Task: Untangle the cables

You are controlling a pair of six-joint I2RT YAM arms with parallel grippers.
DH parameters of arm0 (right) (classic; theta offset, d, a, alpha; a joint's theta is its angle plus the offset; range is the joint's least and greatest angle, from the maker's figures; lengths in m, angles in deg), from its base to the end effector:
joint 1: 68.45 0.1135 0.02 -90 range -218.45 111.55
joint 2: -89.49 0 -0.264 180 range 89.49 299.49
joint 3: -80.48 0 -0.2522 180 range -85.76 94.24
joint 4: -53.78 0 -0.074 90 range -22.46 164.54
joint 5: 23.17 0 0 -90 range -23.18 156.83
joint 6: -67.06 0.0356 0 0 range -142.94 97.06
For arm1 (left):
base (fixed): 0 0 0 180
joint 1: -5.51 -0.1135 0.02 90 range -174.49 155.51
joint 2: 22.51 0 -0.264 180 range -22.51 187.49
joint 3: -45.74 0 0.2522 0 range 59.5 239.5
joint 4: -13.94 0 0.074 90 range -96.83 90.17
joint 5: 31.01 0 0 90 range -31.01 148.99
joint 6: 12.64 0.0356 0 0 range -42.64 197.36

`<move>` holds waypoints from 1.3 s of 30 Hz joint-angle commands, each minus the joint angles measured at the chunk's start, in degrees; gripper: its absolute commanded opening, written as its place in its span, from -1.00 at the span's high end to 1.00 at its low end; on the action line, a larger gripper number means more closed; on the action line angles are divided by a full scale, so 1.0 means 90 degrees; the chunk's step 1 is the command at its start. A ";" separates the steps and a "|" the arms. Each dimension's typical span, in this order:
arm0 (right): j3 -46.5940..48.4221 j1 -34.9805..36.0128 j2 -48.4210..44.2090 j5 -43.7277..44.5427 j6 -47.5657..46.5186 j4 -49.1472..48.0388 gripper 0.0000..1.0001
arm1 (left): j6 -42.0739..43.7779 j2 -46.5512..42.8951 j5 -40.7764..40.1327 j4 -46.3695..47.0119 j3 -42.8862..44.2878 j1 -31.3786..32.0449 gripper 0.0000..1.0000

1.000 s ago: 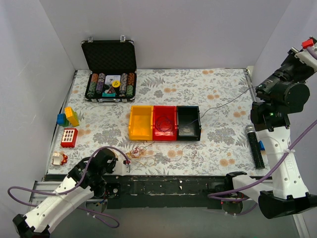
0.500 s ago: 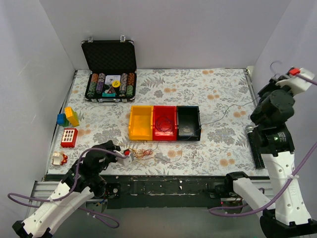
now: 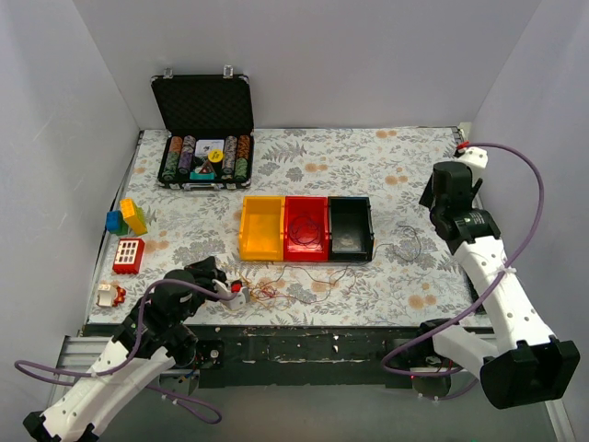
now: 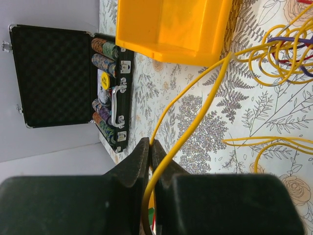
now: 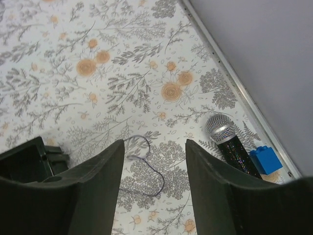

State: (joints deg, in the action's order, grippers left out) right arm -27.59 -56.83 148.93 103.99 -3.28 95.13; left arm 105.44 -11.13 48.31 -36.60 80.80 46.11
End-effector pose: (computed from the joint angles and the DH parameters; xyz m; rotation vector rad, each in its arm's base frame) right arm 0.2214 0.0236 0.3460 0.5207 1.9097 -0.3193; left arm 0.0722 -0.0532 0.2176 1.0478 1.7401 0.0525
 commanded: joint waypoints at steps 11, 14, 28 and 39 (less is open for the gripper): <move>-0.0311 0.1809 -0.0131 -0.5449 -0.2095 -0.0596 -0.55 | 0.0074 0.0240 0.0259 0.0434 0.0172 -0.0029 1.00; -0.0331 0.2935 0.0415 -0.5438 -0.2339 -0.0469 -0.60 | 0.0074 0.0298 0.0268 0.0482 0.0221 -0.0029 1.00; -0.0682 0.3972 0.1802 -0.6210 -0.2331 -0.0946 -0.66 | 0.0093 0.0289 0.0268 0.0483 0.0338 -0.0029 1.00; -0.0546 0.4539 0.3082 -0.6064 -0.2029 -0.1581 -0.48 | 0.0103 0.0211 0.0288 0.0395 0.0407 -0.0029 1.00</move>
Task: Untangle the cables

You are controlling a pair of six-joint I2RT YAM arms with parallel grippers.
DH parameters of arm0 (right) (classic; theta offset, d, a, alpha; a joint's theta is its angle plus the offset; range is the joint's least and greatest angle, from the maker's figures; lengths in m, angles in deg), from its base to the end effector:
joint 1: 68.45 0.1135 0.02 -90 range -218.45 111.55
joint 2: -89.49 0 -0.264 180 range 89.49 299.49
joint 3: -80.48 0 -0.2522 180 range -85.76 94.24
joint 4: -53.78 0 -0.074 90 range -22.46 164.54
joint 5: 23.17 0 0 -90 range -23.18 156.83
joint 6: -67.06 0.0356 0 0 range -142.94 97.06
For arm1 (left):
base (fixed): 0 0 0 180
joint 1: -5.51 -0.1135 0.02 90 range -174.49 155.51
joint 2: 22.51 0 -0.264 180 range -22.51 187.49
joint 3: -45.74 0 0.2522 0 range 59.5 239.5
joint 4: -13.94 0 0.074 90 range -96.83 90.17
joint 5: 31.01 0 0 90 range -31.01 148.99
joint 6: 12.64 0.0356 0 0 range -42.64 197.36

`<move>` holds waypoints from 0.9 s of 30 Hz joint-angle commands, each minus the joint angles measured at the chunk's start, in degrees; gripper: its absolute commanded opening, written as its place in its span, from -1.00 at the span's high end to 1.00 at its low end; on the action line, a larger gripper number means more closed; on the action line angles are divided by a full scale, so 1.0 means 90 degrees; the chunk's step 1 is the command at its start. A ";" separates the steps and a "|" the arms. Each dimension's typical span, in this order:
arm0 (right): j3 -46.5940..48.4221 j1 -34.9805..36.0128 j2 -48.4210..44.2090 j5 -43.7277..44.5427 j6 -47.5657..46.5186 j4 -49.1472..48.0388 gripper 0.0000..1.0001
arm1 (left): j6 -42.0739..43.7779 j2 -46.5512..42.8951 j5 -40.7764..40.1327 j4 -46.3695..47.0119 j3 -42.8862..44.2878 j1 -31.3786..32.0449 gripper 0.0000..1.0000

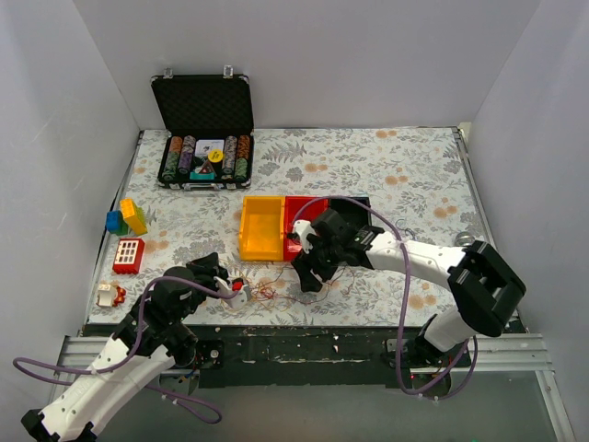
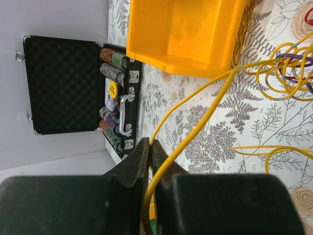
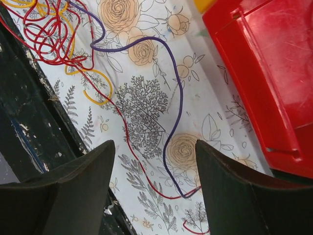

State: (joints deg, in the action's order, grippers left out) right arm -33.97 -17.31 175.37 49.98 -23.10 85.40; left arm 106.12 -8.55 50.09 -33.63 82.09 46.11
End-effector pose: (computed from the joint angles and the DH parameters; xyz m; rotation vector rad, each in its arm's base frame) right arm 0.1828 0.2433 0.2041 -1.2312 2.2607 0.7252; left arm 0.0763 -0.0582 0.2268 1.0579 1.7028 0.0239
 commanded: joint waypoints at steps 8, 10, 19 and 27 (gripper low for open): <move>0.0280 0.0275 0.0370 0.0367 0.0418 -0.0618 0.56 | 0.0047 -0.0203 0.0120 0.0016 0.0264 -0.0029 1.00; 0.0349 0.0285 0.0194 0.0532 0.0428 -0.0482 0.97 | 0.0047 -0.0213 0.0120 0.0006 0.0264 -0.0029 1.00; 0.0857 -0.0172 -0.1728 0.2209 0.0087 0.0095 0.97 | 0.0086 -0.0486 0.0179 -0.0374 0.0186 -0.0029 1.00; 0.0037 -0.0749 -0.4307 0.6759 -0.0693 -0.2400 0.97 | 0.0594 -0.1354 0.0082 -0.1146 -0.0224 -0.0038 1.00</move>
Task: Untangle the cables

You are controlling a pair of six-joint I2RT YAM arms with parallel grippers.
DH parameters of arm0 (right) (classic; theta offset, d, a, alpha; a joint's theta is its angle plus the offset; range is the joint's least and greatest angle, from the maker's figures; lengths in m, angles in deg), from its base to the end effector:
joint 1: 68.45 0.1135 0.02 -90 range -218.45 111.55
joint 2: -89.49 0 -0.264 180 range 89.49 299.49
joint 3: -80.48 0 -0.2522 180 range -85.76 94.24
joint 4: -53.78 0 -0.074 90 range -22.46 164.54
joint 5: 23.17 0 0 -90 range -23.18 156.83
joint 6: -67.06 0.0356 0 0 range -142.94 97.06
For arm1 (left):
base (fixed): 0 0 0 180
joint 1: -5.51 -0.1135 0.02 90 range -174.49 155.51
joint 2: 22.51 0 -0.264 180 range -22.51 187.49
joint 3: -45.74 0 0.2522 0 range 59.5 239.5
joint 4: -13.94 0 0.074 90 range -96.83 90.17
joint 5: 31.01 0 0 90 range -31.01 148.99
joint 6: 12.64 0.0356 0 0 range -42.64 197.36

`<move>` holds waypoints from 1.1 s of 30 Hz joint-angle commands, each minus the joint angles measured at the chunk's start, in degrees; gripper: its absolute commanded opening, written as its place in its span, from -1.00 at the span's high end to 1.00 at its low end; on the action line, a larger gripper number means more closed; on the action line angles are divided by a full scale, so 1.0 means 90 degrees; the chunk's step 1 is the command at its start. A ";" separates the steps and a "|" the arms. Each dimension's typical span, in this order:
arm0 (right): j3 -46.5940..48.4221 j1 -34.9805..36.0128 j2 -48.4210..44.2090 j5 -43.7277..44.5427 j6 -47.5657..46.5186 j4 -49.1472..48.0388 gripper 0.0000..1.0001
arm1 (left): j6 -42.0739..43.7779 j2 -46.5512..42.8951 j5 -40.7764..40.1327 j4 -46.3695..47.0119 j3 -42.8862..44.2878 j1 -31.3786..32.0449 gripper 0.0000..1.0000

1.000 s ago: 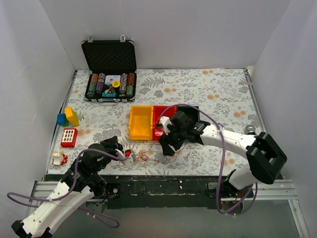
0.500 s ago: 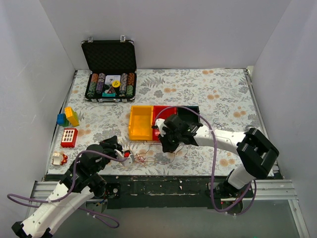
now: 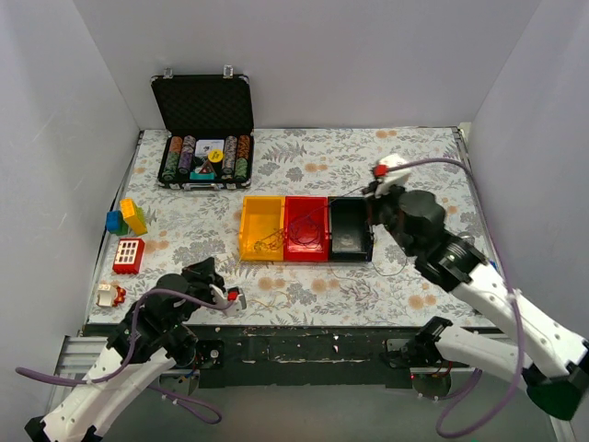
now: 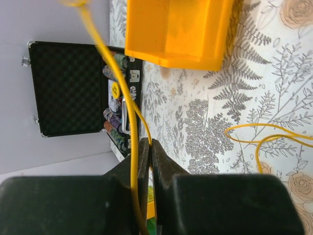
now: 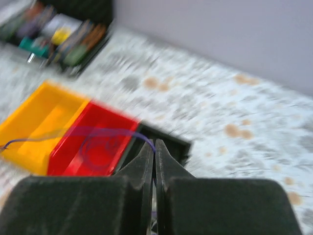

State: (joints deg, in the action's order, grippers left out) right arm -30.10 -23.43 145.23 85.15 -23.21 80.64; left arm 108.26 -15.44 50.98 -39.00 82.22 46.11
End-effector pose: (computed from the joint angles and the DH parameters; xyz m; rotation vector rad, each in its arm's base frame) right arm 0.1644 0.1487 0.3668 -0.4760 1.7330 0.2722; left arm 0.0624 -0.0469 0.2262 1.0805 1.6560 0.0284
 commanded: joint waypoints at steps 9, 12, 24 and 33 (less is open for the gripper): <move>0.0153 -0.0860 -0.1096 0.4419 -0.2068 -0.3154 0.97 | 0.0493 -0.1147 -0.0135 -0.1233 -0.0396 -0.0029 1.00; 0.0504 -0.0998 -0.0931 0.4118 -0.2031 -0.3068 0.97 | 0.0464 -0.1098 -0.0116 -0.1116 -0.0357 -0.0029 1.00; 0.3363 -0.0998 0.0699 0.1609 -0.1201 -0.1857 0.97 | -0.0365 -0.0132 0.0187 0.0720 0.0092 -0.0029 1.00; 0.5172 -0.0949 0.1832 -0.0882 -0.0430 -0.1915 0.97 | -0.0396 -0.0141 0.0226 0.0740 0.0054 -0.0038 1.00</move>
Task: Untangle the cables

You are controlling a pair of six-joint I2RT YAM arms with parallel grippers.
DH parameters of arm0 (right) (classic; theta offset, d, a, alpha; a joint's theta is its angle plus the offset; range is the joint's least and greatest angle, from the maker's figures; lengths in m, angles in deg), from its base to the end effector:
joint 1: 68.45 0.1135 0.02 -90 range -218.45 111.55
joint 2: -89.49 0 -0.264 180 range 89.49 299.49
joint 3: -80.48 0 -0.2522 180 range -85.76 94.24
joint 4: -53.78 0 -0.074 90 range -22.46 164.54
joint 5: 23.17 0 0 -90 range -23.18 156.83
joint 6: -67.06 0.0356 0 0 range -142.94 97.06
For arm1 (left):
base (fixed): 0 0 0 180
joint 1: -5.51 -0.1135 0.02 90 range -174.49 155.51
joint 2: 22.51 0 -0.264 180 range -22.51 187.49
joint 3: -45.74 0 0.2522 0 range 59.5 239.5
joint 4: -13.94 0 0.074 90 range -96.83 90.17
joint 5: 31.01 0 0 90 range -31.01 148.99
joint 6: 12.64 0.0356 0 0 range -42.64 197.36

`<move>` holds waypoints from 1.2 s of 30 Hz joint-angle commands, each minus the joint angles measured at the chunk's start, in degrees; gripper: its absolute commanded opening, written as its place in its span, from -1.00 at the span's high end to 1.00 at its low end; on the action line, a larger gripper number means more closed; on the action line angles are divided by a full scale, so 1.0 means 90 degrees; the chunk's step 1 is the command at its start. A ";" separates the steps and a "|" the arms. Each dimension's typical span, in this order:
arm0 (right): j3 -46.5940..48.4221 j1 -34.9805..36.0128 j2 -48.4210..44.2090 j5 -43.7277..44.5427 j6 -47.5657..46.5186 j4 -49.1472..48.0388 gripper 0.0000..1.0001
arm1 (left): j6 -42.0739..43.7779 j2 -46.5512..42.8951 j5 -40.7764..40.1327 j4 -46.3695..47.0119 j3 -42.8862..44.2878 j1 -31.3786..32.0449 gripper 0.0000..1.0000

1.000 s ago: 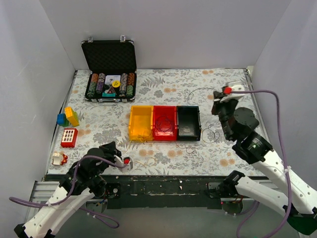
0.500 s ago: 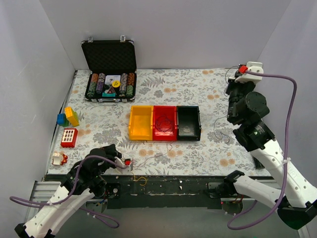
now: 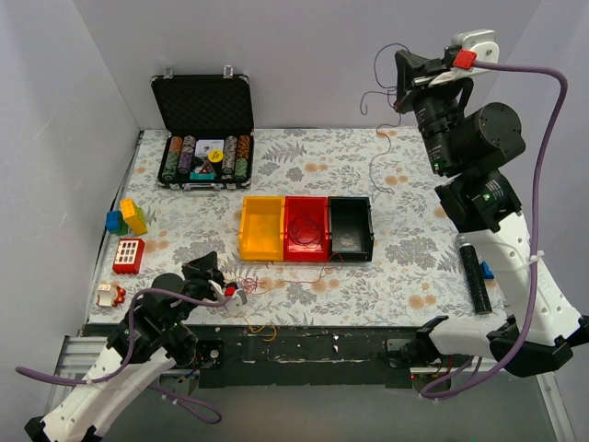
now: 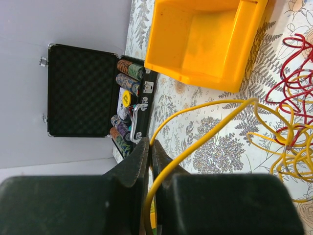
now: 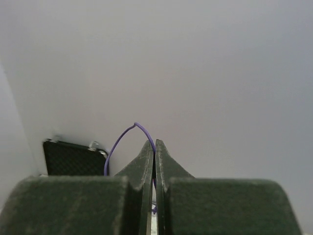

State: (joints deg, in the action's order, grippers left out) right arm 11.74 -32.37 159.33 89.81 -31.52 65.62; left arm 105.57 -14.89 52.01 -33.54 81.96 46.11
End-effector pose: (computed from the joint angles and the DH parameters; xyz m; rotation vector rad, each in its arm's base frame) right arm 0.1787 0.1130 0.5809 -0.0593 1.0999 0.2192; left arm 0.0660 -0.0509 0.2339 1.0032 1.6111 -0.0313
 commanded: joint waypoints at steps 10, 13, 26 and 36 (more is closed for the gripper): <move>0.0331 0.0298 0.0931 -0.1948 0.1177 -0.0607 0.97 | -0.0029 -0.0436 0.0141 -0.0150 0.0083 -0.0029 1.00; 0.0106 0.0415 0.1009 -0.1958 0.1236 -0.0657 0.97 | -0.0038 -0.0475 0.0141 -0.0209 0.0073 -0.0038 1.00; -0.1446 0.0484 0.0990 -0.1850 0.1744 -0.0901 0.97 | -0.0019 -0.0563 0.0161 -0.0228 -0.0005 -0.0029 1.00; -0.2551 0.0484 0.1340 -0.2017 0.2242 -0.1087 0.97 | 0.0010 -0.0553 0.0180 -0.0229 0.0014 -0.0038 1.00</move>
State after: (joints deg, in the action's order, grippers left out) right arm -10.36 -28.20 170.13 72.41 -13.90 59.94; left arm 105.61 -15.59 52.66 -35.44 81.94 46.11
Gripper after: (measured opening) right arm 0.031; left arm 0.023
